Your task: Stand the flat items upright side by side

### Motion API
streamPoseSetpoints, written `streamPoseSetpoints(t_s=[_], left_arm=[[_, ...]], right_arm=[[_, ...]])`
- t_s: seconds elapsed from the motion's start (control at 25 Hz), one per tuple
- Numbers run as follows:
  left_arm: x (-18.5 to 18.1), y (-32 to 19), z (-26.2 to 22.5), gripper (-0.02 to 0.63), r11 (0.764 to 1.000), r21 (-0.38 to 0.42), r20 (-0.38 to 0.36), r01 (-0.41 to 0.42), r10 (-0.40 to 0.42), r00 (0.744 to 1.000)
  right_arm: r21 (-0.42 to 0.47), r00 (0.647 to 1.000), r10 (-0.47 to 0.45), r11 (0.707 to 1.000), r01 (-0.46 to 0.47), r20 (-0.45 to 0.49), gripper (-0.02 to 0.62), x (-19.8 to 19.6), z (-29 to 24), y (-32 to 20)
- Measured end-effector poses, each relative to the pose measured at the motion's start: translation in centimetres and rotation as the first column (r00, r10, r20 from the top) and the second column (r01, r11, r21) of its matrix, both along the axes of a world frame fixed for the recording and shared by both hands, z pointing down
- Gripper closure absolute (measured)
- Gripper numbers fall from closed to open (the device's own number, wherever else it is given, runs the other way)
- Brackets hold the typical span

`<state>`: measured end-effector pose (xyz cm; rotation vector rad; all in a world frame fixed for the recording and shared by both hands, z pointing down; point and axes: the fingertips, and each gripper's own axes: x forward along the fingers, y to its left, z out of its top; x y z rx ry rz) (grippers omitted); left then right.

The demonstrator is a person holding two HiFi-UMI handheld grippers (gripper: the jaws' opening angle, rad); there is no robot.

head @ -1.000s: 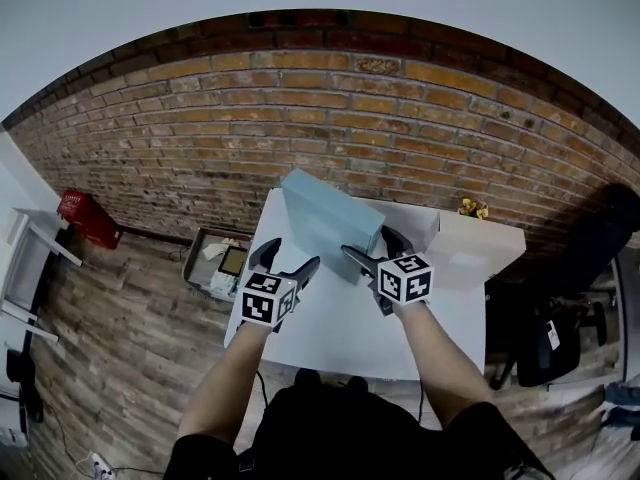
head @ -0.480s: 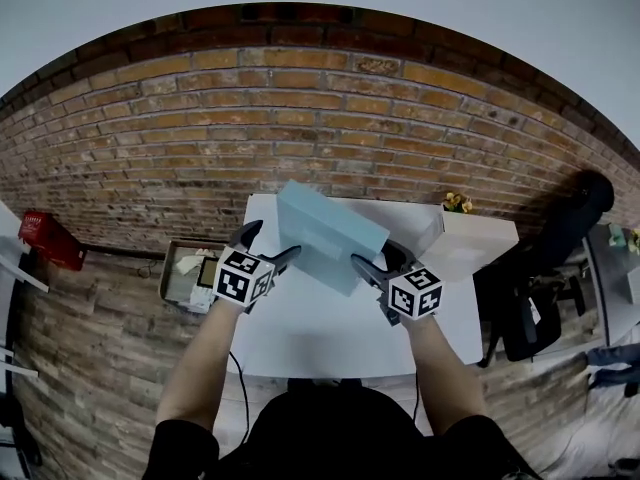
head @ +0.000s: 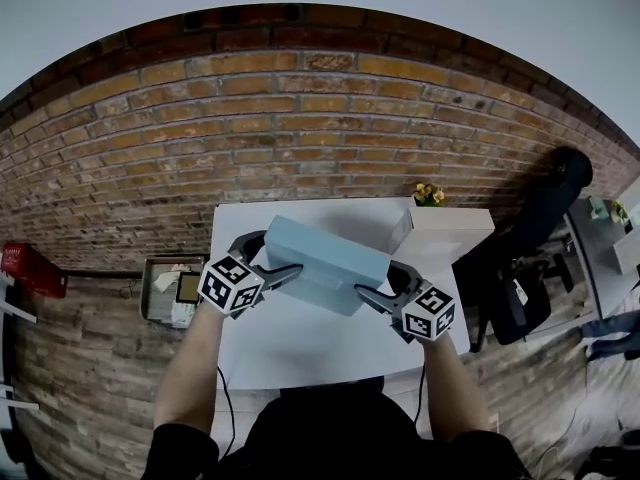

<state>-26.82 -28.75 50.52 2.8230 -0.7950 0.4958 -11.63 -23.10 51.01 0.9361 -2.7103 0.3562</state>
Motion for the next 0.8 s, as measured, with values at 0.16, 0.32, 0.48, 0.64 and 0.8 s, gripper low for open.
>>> streamPoseSetpoints(t_s=[0.16,0.32,0.48,0.64,0.8], left_arm=[[3.4,0.1,0.0,0.192,1.0,-0.006,-0.005,-0.012,0.012,1.0],[6.9,0.4,-0.4,0.196,1.0,0.0,0.012,-0.017,0.017,1.0],[10.9,0.9,-0.9,0.199,1.0,-0.003,0.026,-0.002,0.002,1.0],[14.7,1.4,-1.8,0.203,1.0,-0.006,0.014,0.026,-0.025,1.0],[18.0,2.2,-2.2,0.218,0.999,0.005,0.007,0.045,-0.045,0.999]], right_arm=[[0.0,1.0,-0.002,1.0,0.002,-0.004,0.276,3.3,0.0,0.3],[0.036,0.998,-0.003,0.999,0.005,-0.055,0.273,6.8,-0.8,0.6],[0.018,0.998,-0.006,1.0,0.007,-0.061,0.27,10.8,-0.9,0.9],[-0.015,1.0,0.011,1.0,-0.011,0.02,0.258,14.9,-1.2,0.4],[-0.024,1.0,0.001,1.0,-0.001,0.007,0.247,18.4,-0.7,0.3]])
